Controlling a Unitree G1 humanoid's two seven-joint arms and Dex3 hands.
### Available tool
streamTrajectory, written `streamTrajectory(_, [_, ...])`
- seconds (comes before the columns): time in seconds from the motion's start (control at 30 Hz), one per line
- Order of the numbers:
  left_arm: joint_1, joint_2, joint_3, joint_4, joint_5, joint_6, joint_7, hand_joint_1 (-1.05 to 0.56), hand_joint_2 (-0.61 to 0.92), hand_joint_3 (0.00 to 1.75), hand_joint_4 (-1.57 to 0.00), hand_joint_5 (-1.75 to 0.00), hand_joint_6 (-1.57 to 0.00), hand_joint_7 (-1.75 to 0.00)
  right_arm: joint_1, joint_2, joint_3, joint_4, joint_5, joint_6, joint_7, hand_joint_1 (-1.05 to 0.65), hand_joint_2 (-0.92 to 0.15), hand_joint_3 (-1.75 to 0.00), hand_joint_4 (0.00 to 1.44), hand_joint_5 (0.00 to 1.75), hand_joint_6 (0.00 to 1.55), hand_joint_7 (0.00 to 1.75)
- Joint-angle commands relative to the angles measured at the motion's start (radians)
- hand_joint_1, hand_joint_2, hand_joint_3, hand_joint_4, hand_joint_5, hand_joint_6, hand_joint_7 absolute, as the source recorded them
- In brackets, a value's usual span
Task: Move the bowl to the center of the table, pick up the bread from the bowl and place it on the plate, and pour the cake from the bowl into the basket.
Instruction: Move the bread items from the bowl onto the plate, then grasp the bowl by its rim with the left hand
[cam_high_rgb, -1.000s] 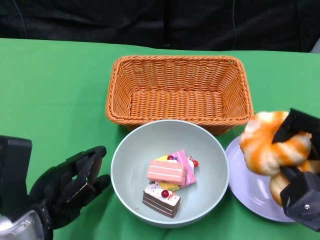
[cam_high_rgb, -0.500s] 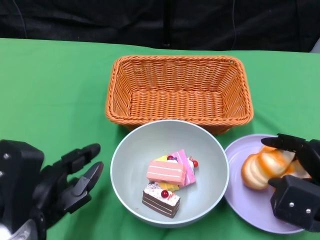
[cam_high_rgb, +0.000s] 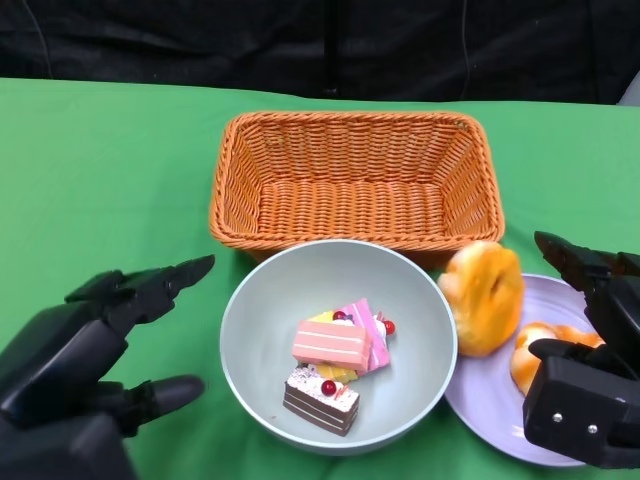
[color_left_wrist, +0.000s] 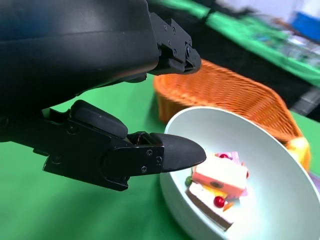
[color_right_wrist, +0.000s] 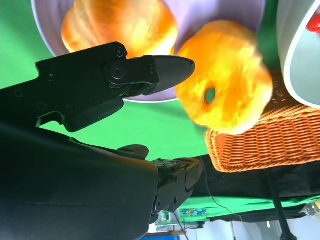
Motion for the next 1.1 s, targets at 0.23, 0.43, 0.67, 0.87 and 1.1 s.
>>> streamTrajectory(0.23, [-0.055, 0.105, 0.033, 0.113, 0.155, -0.391, 0.06, -0.83, 0.92, 0.3, -0.05, -0.52, -0.3, -0.05, 0.04, -0.009, 0.003, -0.095, -0.047, 0.046, -0.002, -0.9, -0.92, -0.45, 0.0, 0.32, 0.08, 0.01])
streamTrajectory(0.43, [-0.177, 0.099, -0.016, 0.234, 0.385, -0.617, 0.209, -0.7, 0.91, 0.08, -0.21, -0.58, -0.38, -0.05, 0.065, 0.006, -0.011, -0.154, -0.024, 0.044, -0.008, -0.86, -0.92, -0.45, 0.01, 0.35, 0.09, 0.01])
streamTrajectory(0.67, [-0.298, 0.081, -0.115, 0.34, 0.669, -0.667, 0.418, -0.57, 0.85, 0.0, -0.26, -0.79, -0.55, -0.08, 0.112, 0.038, -0.044, -0.259, 0.066, 0.004, -0.013, -0.82, -0.92, -0.45, 0.05, 0.43, 0.11, 0.02])
streamTrajectory(0.87, [-0.394, 0.084, -0.241, 0.46, 0.824, -0.639, 0.584, -0.48, 0.9, 0.0, -0.23, -1.11, -0.73, -0.12, 0.172, 0.054, -0.05, -0.355, 0.127, -0.026, -0.001, -0.79, -0.92, -0.47, 0.09, 0.49, 0.16, 0.04])
streamTrajectory(1.1, [-0.528, 0.077, -0.433, 0.65, 0.99, -0.567, 0.802, -0.44, 0.91, 0.03, -0.31, -1.22, -0.81, -0.16, 0.267, 0.094, -0.072, -0.462, 0.237, -0.097, -0.01, -0.76, -0.92, -0.47, 0.07, 0.68, 0.15, 0.05])
